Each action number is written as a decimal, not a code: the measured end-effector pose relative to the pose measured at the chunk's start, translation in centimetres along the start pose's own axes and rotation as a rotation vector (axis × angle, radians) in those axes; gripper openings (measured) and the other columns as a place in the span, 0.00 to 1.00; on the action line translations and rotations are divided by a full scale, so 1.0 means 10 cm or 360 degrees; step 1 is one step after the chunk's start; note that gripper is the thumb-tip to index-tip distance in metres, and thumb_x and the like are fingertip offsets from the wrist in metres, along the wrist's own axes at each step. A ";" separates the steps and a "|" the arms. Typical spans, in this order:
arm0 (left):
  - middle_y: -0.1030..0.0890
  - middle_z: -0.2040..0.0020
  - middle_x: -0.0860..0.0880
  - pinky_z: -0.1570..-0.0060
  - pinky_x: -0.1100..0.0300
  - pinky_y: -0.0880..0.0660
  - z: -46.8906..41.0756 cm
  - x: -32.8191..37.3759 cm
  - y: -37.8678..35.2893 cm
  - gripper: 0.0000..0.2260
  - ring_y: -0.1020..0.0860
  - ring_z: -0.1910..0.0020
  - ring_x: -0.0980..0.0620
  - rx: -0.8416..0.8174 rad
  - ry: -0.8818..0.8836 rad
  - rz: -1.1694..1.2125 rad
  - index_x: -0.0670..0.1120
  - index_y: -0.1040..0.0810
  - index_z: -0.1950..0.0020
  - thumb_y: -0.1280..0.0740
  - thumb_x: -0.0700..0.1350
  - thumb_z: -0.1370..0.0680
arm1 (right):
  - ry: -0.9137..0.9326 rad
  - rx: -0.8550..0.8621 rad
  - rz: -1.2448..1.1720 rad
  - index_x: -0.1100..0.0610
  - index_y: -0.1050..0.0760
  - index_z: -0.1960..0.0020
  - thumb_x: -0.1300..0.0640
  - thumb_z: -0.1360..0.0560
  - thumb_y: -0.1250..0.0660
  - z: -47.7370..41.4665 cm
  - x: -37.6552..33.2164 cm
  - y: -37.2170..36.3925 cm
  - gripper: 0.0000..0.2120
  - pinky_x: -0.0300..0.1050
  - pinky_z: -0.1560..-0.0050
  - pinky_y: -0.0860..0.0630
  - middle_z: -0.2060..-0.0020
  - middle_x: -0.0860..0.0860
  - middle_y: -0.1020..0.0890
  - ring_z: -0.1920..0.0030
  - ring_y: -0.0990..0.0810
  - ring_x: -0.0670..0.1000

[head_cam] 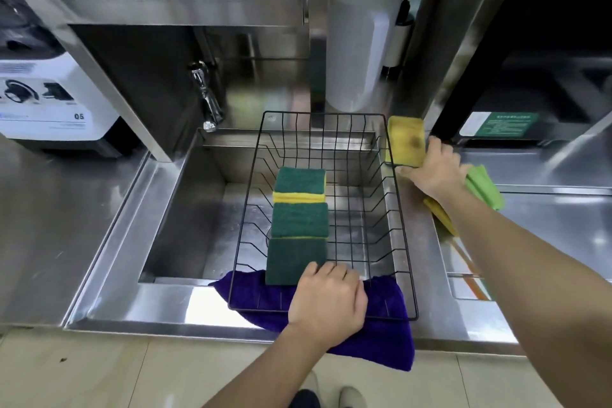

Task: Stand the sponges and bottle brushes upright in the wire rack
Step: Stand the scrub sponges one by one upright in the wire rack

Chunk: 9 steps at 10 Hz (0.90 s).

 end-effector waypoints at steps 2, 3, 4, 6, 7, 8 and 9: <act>0.23 0.70 0.51 0.64 0.58 0.30 -0.02 0.06 0.02 0.12 0.27 0.70 0.51 0.0035 -0.0088 0.0005 0.48 0.24 0.67 0.42 0.49 0.27 | 0.0125 -0.0119 0.0249 0.41 0.49 0.26 0.41 0.28 0.35 -0.03 0.16 -0.03 0.36 0.66 0.32 0.42 0.26 0.58 0.43 0.29 0.40 0.64; 0.23 0.70 0.51 0.64 0.58 0.30 -0.06 0.11 0.02 0.13 0.27 0.71 0.51 0.0047 -0.0112 0.0016 0.47 0.24 0.68 0.42 0.49 0.27 | 0.0173 0.0042 0.0315 0.49 0.42 0.29 0.40 0.29 0.34 -0.05 0.20 0.04 0.34 0.69 0.35 0.39 0.28 0.60 0.42 0.28 0.42 0.64; 0.23 0.70 0.51 0.65 0.58 0.30 -0.04 0.12 0.01 0.13 0.27 0.71 0.51 0.0039 -0.0124 0.0017 0.47 0.24 0.68 0.42 0.49 0.26 | 0.0217 0.0188 0.0388 0.61 0.39 0.34 0.43 0.29 0.32 -0.03 0.16 0.07 0.33 0.66 0.39 0.33 0.32 0.63 0.39 0.31 0.38 0.65; 0.23 0.70 0.50 0.65 0.58 0.30 -0.05 0.13 0.01 0.13 0.26 0.70 0.50 0.0062 -0.0108 0.0007 0.47 0.24 0.67 0.42 0.49 0.26 | 0.0384 0.0289 0.0172 0.65 0.36 0.36 0.55 0.29 0.32 -0.06 0.11 0.07 0.27 0.60 0.39 0.32 0.37 0.65 0.33 0.41 0.31 0.69; 0.22 0.70 0.50 0.65 0.58 0.30 -0.05 0.13 0.00 0.13 0.26 0.71 0.50 0.0062 -0.0107 0.0005 0.47 0.24 0.68 0.42 0.48 0.27 | 0.0003 0.0541 -0.0612 0.59 0.34 0.35 0.56 0.30 0.33 -0.02 0.22 0.24 0.25 0.57 0.39 0.32 0.37 0.63 0.30 0.41 0.28 0.68; 0.22 0.70 0.50 0.66 0.58 0.30 -0.05 0.13 0.00 0.13 0.26 0.71 0.50 0.0082 -0.0116 0.0005 0.47 0.24 0.68 0.42 0.48 0.27 | -0.0135 0.0702 -0.1203 0.54 0.33 0.38 0.55 0.30 0.37 0.02 0.21 0.50 0.21 0.51 0.41 0.31 0.39 0.57 0.27 0.43 0.26 0.57; 0.23 0.71 0.51 0.66 0.59 0.30 -0.04 0.13 0.01 0.13 0.27 0.71 0.51 0.0099 -0.0117 0.0014 0.47 0.24 0.69 0.41 0.48 0.27 | 0.0060 0.0653 -0.1680 0.52 0.36 0.47 0.56 0.31 0.35 0.04 0.00 0.71 0.15 0.44 0.51 0.28 0.52 0.50 0.24 0.55 0.25 0.48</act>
Point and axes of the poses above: each hand's wrist, its own z-axis away from the middle knuckle, its own y-axis out of the back of the hand, x = y × z, the point moved 3 cm from there along -z, towards the middle knuckle
